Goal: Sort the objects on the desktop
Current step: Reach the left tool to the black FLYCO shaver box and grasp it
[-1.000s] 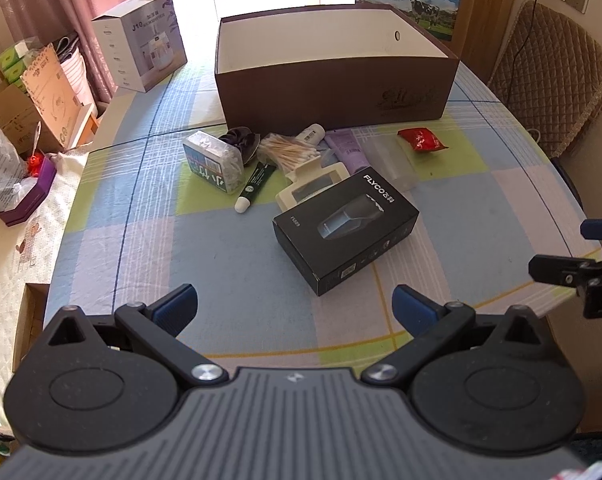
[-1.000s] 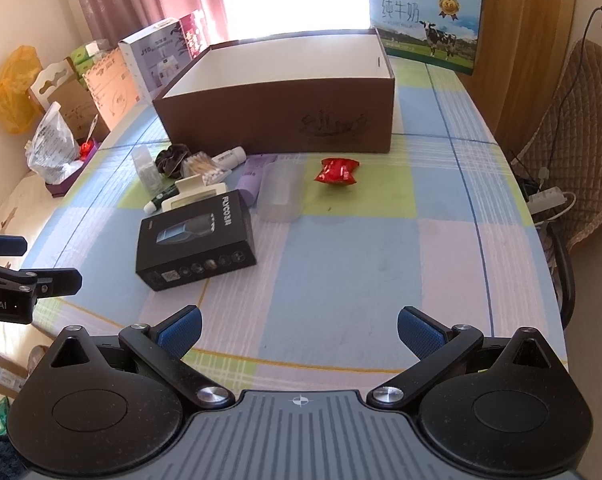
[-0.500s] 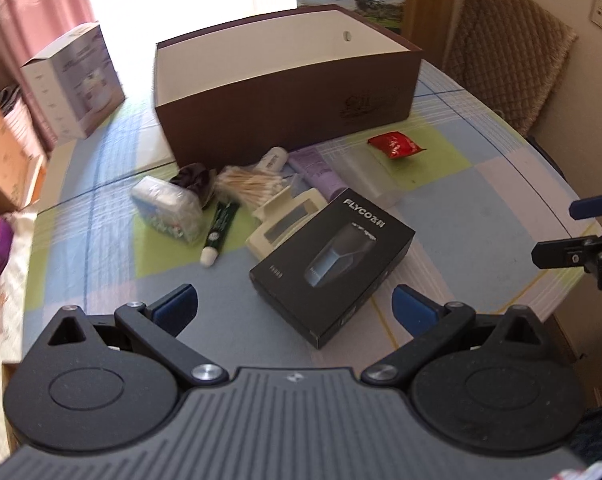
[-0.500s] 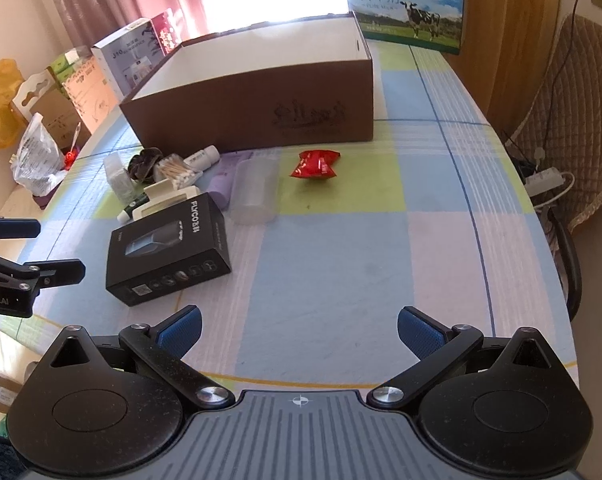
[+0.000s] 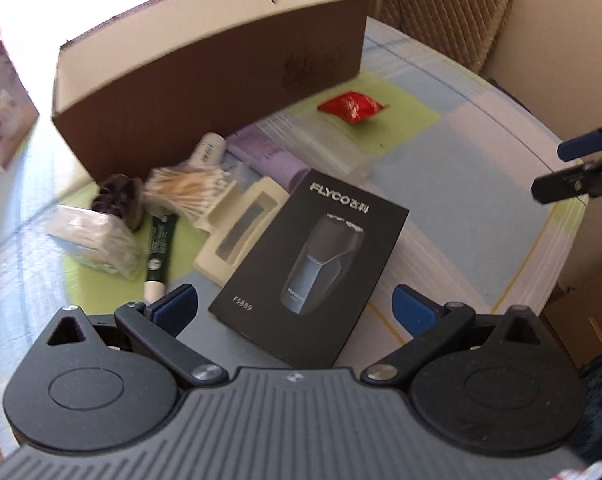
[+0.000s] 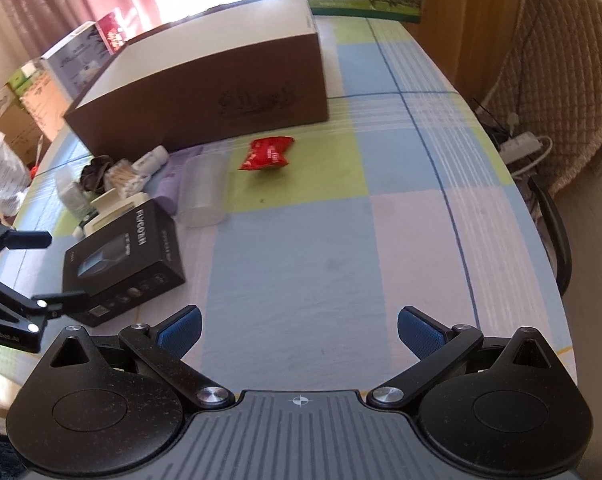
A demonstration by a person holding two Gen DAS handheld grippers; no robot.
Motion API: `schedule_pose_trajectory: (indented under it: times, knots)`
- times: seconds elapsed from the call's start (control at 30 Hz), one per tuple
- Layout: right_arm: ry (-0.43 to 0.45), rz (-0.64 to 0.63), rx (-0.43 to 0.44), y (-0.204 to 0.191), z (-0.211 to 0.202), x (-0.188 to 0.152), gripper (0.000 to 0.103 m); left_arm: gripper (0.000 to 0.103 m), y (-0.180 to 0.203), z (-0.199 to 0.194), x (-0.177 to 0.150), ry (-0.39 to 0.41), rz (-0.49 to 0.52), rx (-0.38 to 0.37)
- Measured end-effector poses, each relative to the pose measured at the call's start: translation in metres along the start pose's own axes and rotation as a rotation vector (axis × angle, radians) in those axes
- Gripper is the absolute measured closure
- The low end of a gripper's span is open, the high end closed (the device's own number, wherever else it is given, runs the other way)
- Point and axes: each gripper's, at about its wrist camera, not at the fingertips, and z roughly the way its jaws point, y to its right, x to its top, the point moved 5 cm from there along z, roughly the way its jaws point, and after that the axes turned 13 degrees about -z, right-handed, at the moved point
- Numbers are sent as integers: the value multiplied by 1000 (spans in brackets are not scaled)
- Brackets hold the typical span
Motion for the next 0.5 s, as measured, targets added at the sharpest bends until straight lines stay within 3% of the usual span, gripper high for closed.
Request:
schedule_pose_trajectory:
  times: [0.23,0.4,0.5]
  knots:
    - [-22,41,-19,8,4,-1,2,3,-5,17,3,-56,-4,-54]
    - [-28,52,-27,11,3,-2,2,9,17,15,-2,-101,-1,-135]
    - [-27,55,-35,13,3,-2,2,10,37,16,-9,-117,44,-139]
